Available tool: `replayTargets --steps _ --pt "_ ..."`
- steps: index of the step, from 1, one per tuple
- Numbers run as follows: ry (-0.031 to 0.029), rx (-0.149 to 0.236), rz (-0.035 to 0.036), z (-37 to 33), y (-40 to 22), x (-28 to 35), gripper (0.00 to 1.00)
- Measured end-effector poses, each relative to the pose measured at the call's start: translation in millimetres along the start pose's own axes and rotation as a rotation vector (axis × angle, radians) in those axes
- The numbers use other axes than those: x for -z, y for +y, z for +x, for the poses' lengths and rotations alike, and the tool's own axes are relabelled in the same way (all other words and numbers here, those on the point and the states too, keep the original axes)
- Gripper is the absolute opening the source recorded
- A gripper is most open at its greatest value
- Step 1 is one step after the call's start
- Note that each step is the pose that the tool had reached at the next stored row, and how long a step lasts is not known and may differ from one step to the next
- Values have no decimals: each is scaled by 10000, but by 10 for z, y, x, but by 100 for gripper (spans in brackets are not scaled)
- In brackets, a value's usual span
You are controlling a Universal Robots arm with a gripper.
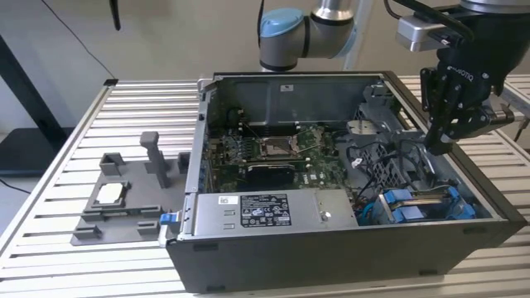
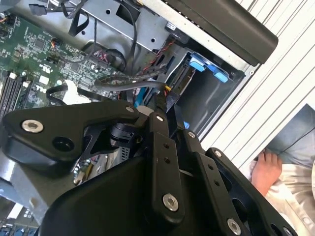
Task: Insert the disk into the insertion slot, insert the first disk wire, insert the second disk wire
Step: 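Insert the first disk wire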
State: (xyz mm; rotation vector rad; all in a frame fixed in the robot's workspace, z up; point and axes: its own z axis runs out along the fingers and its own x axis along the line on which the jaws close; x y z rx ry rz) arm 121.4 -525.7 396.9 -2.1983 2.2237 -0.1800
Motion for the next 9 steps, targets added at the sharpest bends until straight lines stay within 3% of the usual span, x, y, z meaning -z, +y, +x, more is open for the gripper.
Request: replayTargets --steps 5,9 --pt "-26 -1 -62 53 -5 -5 19" --pt "-30 18 -334 109 -30 -32 19"
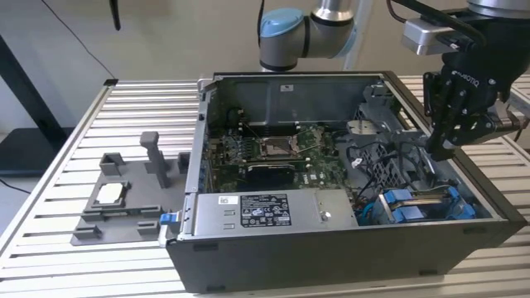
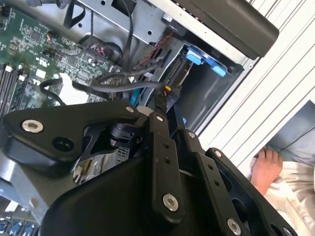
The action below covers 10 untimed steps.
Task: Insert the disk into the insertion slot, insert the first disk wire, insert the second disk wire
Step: 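Insert the first disk wire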
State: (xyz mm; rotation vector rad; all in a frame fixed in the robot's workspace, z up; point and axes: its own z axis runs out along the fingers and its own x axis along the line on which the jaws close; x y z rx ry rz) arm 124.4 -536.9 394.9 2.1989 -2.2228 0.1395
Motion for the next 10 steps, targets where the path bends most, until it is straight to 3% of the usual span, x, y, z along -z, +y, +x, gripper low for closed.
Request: replayTargets --steps 4,7,10 --pt "-60 7 -140 74 -39 -38 19" --pt "-156 6 -190 128 -58 -67 19" --pt "-236 8 -288 182 -65 -89 19"
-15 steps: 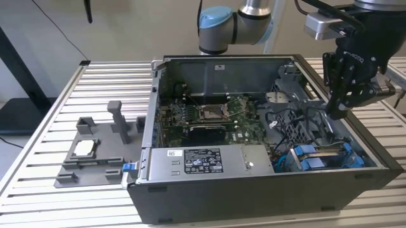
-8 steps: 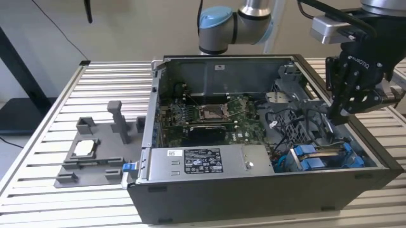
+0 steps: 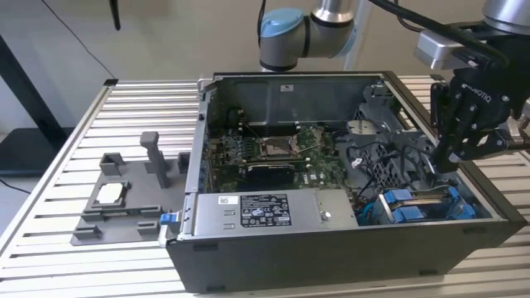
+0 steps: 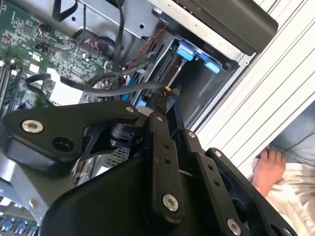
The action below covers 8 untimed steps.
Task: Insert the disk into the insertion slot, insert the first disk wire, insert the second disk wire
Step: 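Insert the first disk wire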
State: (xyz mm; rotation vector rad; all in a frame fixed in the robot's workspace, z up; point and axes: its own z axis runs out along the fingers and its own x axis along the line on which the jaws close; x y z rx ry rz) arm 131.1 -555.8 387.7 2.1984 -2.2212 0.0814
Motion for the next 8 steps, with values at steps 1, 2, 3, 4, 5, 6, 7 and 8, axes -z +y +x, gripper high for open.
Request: replayTargets --steps 1,2,3,4,5,6,7,8 --pt "-28 1 -28 17 -2 -7 19" --pt "-57 1 -55 35 -5 -15 19" --pt "-85 1 -80 52 -8 -21 19" --pt "-104 2 -110 67 -8 -28 19" --pt "-118 1 -141 84 -9 -34 19" --pt "-133 0 -171 102 -9 -42 19" --pt "-147 0 -198 119 -9 -49 19" --pt "-161 0 -226 136 -10 -57 19"
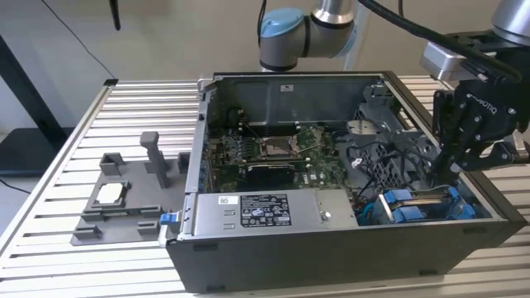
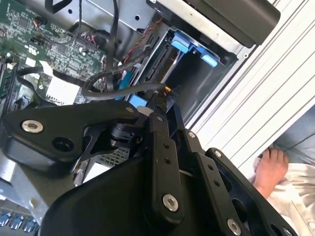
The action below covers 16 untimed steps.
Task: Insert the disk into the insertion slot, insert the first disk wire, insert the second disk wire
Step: 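Insert the first disk wire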
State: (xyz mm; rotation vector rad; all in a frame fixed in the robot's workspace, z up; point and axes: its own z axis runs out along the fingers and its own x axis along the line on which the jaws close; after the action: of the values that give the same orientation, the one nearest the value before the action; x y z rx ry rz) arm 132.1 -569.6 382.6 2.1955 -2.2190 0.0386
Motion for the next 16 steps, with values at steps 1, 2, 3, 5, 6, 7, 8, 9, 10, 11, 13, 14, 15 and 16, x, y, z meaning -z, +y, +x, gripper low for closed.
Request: replayTargets --steps 1,2,3,5,6,7,8,9,10,11,13,14,15,16 --pt "-15 0 -30 18 -1 -7 19" --pt "-29 0 -60 34 -2 -14 19" --pt "-43 1 -92 53 -3 -20 19" --pt "-75 2 -154 89 -5 -35 19" --pt "-91 2 -182 106 -6 -42 19" --pt "-109 3 -209 124 -8 -50 19" --pt "-126 3 -234 141 -9 -57 19" --pt "-144 4 -255 158 -11 -65 19" --pt "-164 4 -275 175 -13 -72 19" --pt "-198 5 -286 189 -18 -82 19" --pt "-357 7 -290 205 -36 -95 19" --pt "-483 8 -292 209 -48 -100 19" --pt "-634 9 -293 209 -61 -103 19" --pt "-776 6 -295 209 -71 -107 19"
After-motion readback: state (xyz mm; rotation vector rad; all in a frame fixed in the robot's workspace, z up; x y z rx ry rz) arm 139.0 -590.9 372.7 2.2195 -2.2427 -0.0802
